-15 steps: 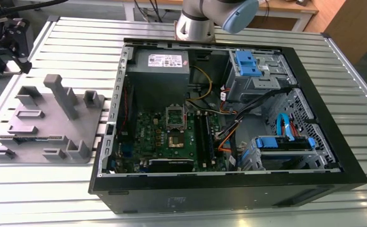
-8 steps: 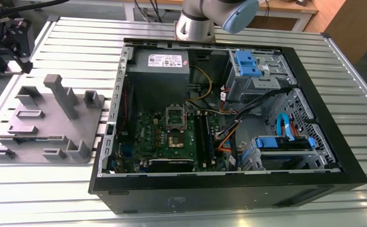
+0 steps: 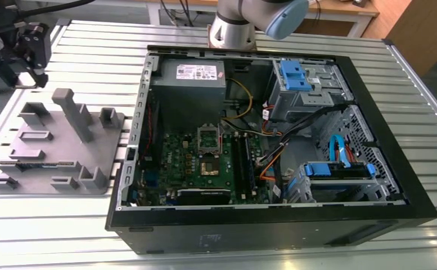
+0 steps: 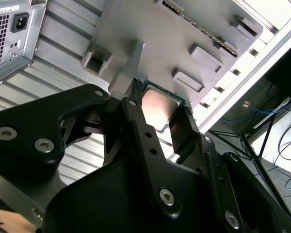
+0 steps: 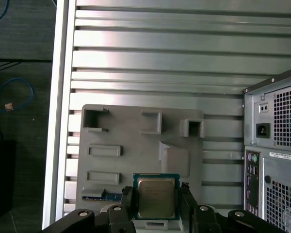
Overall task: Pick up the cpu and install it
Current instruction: 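Pick up the cpu and move it towards the insertion slot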
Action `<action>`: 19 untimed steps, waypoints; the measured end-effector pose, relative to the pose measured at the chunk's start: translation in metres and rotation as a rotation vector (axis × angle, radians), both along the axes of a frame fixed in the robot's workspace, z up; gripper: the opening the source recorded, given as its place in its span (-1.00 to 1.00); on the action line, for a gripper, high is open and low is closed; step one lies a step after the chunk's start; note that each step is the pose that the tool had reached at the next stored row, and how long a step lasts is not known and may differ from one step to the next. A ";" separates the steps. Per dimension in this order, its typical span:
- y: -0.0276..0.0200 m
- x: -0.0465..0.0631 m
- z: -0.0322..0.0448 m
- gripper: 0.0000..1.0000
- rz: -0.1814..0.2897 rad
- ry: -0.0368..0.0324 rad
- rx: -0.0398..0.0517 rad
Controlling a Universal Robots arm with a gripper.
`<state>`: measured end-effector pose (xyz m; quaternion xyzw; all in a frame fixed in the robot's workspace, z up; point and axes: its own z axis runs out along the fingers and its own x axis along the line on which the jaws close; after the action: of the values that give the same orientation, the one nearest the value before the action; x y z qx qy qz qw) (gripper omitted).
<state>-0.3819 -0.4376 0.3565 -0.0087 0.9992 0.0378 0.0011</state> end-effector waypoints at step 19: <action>0.0000 0.042 -0.0001 -0.06 0.000 0.0008 0.0001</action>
<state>-0.3401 -0.4376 0.3564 -0.0087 0.9992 0.0379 0.0007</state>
